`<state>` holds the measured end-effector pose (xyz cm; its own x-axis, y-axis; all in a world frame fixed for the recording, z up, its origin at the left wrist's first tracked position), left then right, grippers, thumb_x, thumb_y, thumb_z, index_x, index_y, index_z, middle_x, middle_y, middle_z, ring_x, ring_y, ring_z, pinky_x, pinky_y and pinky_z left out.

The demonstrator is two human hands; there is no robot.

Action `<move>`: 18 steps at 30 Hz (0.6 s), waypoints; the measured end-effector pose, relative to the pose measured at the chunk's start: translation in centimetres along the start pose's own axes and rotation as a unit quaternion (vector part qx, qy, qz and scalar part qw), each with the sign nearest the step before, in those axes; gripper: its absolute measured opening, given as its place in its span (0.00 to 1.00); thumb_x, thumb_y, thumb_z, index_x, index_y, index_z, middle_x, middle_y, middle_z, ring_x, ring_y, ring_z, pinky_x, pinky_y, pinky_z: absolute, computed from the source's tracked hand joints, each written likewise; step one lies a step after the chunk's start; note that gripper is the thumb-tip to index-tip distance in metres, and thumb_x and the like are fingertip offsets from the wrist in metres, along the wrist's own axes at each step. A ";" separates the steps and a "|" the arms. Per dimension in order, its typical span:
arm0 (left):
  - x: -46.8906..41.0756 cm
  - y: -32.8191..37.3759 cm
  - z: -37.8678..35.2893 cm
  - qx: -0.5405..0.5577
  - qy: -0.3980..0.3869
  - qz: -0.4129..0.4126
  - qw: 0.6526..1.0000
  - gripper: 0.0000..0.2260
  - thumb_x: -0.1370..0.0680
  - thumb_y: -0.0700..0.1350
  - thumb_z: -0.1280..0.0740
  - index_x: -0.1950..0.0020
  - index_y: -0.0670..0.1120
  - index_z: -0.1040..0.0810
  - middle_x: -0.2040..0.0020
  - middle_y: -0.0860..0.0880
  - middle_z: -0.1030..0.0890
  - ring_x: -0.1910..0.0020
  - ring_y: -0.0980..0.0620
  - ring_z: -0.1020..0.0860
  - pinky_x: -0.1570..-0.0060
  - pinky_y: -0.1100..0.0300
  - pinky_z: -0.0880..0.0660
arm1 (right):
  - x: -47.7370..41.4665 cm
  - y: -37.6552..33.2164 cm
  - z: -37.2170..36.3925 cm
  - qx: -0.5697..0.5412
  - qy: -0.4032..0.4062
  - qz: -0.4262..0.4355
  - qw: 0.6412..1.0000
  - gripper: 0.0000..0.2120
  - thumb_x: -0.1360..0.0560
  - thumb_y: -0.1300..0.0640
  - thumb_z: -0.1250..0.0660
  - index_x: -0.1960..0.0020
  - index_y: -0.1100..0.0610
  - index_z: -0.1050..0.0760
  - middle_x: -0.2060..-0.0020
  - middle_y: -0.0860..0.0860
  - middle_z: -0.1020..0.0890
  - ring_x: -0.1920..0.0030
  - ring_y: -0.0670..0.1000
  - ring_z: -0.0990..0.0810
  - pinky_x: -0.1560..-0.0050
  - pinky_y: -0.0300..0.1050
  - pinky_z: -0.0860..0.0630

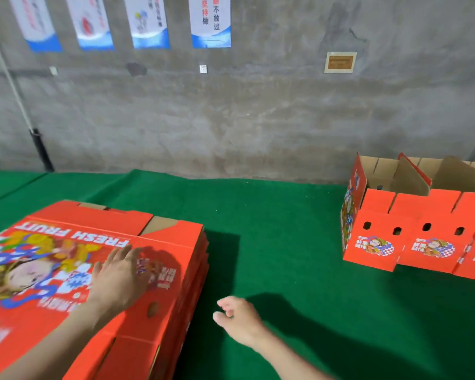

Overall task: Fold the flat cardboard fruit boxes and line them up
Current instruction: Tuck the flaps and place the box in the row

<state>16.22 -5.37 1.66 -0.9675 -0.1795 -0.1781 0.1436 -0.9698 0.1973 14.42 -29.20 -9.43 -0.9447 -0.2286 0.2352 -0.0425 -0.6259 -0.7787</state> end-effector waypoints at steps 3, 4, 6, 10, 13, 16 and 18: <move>1.7 -5.0 2.6 -0.008 0.016 0.072 0.997 0.27 0.24 0.56 0.34 0.27 0.49 0.35 0.23 0.47 0.41 0.24 0.48 0.45 0.29 0.41 0.45 | 1.5 -3.4 -3.2 -0.039 0.016 0.023 0.999 0.15 0.20 0.53 0.40 0.40 0.60 0.24 0.44 0.55 0.19 0.43 0.51 0.22 0.43 0.39 0.30; 2.3 -5.9 3.0 -0.009 0.019 0.079 0.997 0.28 0.24 0.56 0.36 0.27 0.48 0.37 0.22 0.47 0.44 0.23 0.49 0.48 0.29 0.40 0.47 | 1.9 -4.2 -3.8 -0.073 0.024 0.023 0.997 0.14 0.19 0.52 0.42 0.44 0.59 0.23 0.49 0.54 0.19 0.47 0.52 0.22 0.43 0.43 0.28; 3.8 -6.3 2.4 -0.033 -0.016 0.048 0.998 0.30 0.22 0.58 0.40 0.24 0.49 0.43 0.21 0.50 0.50 0.23 0.51 0.53 0.28 0.42 0.50 | 2.7 -5.4 -4.9 -0.154 0.023 0.001 0.988 0.14 0.18 0.50 0.45 0.47 0.57 0.25 0.55 0.50 0.23 0.50 0.51 0.24 0.42 0.50 0.26; 8.7 -3.9 -1.6 -0.055 -0.102 -0.042 0.992 0.30 0.20 0.61 0.48 0.22 0.52 0.52 0.21 0.50 0.58 0.23 0.50 0.58 0.26 0.45 0.56 | 3.9 -5.3 -6.3 -0.312 0.004 -0.087 0.946 0.12 0.18 0.46 0.46 0.42 0.50 0.28 0.51 0.47 0.23 0.52 0.49 0.23 0.52 0.44 0.24; 11.9 -1.7 -2.8 -0.051 -0.107 -0.064 0.991 0.30 0.20 0.61 0.49 0.21 0.52 0.54 0.21 0.50 0.59 0.23 0.48 0.61 0.27 0.44 0.60 | 4.7 -4.2 -5.6 -0.347 0.044 -0.126 0.928 0.12 0.19 0.50 0.41 0.47 0.56 0.24 0.54 0.54 0.17 0.58 0.52 0.21 0.54 0.48 0.22; 14.4 0.4 -3.2 -0.063 -0.127 -0.088 0.986 0.31 0.20 0.61 0.48 0.21 0.51 0.54 0.21 0.49 0.60 0.23 0.47 0.61 0.27 0.43 0.58 | 5.8 -2.5 -4.5 -0.378 0.103 -0.169 0.904 0.07 0.22 0.58 0.35 0.53 0.61 0.22 0.59 0.58 0.17 0.61 0.54 0.20 0.59 0.47 0.23; 15.5 1.2 -3.1 -0.051 -0.143 -0.107 0.983 0.30 0.20 0.60 0.47 0.22 0.51 0.51 0.21 0.49 0.57 0.23 0.47 0.58 0.27 0.44 0.55 | 6.6 -1.3 -3.8 -0.389 0.144 -0.197 0.888 0.05 0.24 0.62 0.33 0.53 0.65 0.22 0.55 0.61 0.18 0.56 0.57 0.20 0.53 0.51 0.24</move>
<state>2.05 -9.87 -3.88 -0.9947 0.0701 0.0755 -0.0636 -0.9944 0.0843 6.97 -27.07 -9.06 -0.8461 0.1648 0.5069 -0.4937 0.1161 -0.8618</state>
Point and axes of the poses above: each hand's wrist, its own x-axis away from the middle knuckle, its own z-axis out of the back of the hand, y = z × x, the point moved 7 cm from there along -x, towards the middle knuckle
